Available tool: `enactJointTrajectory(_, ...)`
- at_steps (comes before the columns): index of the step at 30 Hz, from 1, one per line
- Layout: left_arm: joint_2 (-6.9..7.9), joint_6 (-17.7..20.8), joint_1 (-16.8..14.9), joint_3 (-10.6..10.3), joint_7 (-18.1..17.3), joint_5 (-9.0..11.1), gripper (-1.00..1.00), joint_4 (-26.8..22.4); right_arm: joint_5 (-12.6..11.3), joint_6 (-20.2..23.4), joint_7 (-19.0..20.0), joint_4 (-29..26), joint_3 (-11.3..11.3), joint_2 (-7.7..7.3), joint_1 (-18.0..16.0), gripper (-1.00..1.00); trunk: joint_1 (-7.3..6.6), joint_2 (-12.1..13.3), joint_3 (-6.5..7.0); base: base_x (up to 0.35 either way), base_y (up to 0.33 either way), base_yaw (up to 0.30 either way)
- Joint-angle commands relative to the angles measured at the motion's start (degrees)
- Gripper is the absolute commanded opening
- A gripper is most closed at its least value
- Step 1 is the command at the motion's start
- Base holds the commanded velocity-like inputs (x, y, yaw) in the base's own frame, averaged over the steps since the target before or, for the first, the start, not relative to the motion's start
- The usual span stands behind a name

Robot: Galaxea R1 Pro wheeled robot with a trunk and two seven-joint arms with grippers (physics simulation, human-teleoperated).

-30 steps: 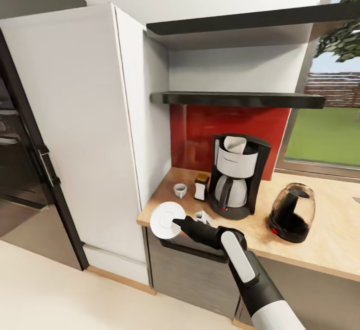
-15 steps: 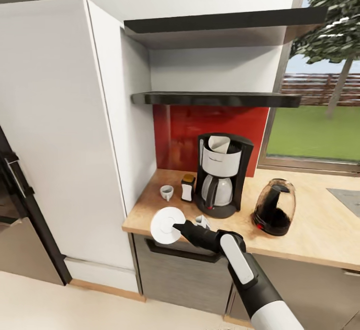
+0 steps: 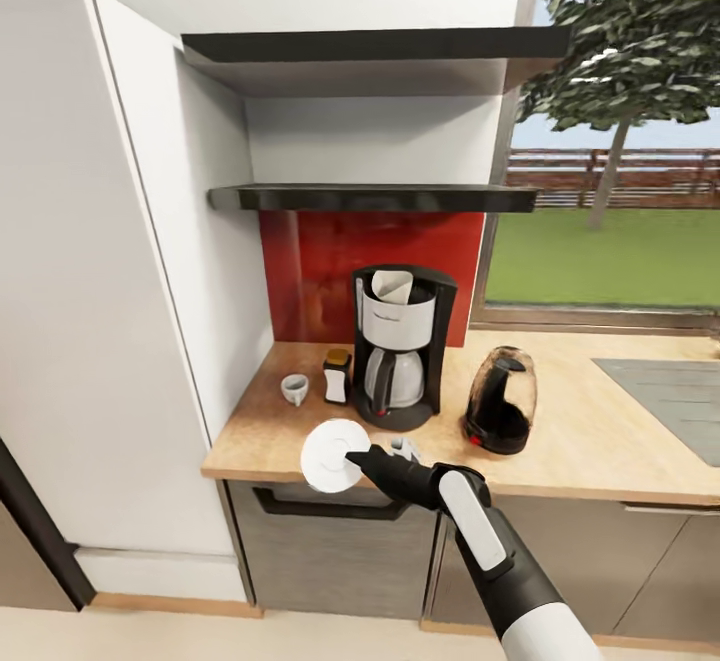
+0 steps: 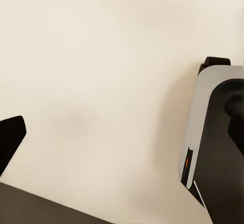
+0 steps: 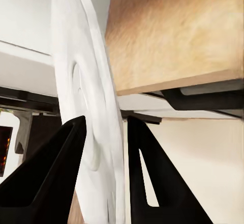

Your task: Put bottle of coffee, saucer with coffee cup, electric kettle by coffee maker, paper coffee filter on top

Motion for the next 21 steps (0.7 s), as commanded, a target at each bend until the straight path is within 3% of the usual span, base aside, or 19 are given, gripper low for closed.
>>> enactJointTrajectory(1,-0.02,0.28,0.01,0.33,0.0,-0.59,1.0,-0.11,0.01,0.13,0.07,0.46,-0.04,0.02,-0.04,-1.0,0.02,-0.06,-0.04,0.0,0.0,-0.269)
enactJointTrajectory(8,-0.01,0.25,0.01,0.36,0.01,-0.59,1.0,-0.11,0.07,-0.32,-0.01,1.88,0.03,0.28,-0.04,-1.0,0.02,-0.06,-0.04,0.0,0.0,-0.26)
enactJointTrajectory(11,-0.01,0.24,0.01,0.35,0.01,-0.59,1.0,-0.11,0.19,-0.52,-0.01,2.58,0.14,0.43,-0.04,-1.0,0.02,-0.06,-0.04,0.0,0.0,-0.079)
enactJointTrajectory(14,0.0,0.24,0.01,0.34,0.01,-0.59,1.0,-0.11,0.18,-3.47,-0.05,5.6,0.25,0.7,-0.04,-1.0,0.02,-0.06,-0.04,0.0,0.0,-0.014)
enactJointTrajectory(17,-0.03,0.23,0.01,0.35,0.01,-0.58,1.0,-0.11,-0.02,-10.52,-0.85,10.51,0.19,1.2,-0.04,-1.0,0.02,-0.06,-0.04,0.0,0.0,-0.003)
enactJointTrajectory(21,-0.03,0.19,0.01,0.33,0.01,-0.57,1.0,-0.11,-1.33,-12.47,-1.6,12.08,0.08,1.25,-0.04,-1.0,0.02,-0.06,-0.04,0.0,0.0,0.0)
